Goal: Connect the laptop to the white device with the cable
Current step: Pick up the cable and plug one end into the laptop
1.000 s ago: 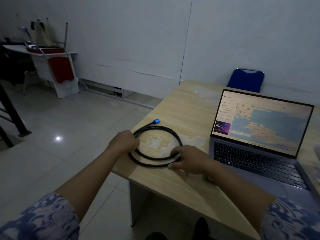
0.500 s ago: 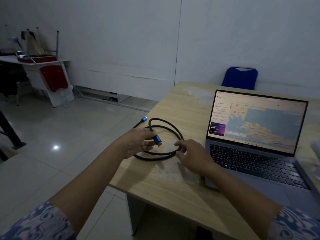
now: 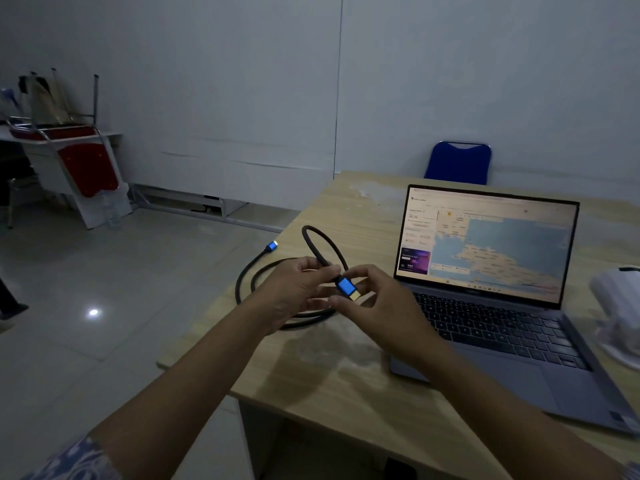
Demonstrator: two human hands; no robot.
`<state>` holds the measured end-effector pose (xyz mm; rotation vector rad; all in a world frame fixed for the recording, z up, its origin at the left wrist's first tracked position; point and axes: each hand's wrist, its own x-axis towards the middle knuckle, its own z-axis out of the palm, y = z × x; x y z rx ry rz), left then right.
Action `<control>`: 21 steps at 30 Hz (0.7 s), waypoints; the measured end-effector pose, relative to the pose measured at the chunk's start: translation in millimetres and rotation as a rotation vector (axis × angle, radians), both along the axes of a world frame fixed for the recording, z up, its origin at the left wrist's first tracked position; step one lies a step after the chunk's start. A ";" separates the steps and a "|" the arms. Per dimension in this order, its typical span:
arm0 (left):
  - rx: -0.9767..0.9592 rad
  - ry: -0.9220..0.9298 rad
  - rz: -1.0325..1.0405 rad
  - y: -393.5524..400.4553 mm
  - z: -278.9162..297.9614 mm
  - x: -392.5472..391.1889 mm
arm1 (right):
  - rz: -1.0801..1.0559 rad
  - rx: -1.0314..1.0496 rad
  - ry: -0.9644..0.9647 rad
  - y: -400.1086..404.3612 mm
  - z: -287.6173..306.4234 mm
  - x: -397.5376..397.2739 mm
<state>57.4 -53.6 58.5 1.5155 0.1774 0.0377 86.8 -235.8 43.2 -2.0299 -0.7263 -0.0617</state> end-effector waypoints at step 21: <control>1.233 -0.485 -0.085 13.1 -13.0 -0.3 | -0.122 -0.032 -0.016 -35.5 -13.6 9.2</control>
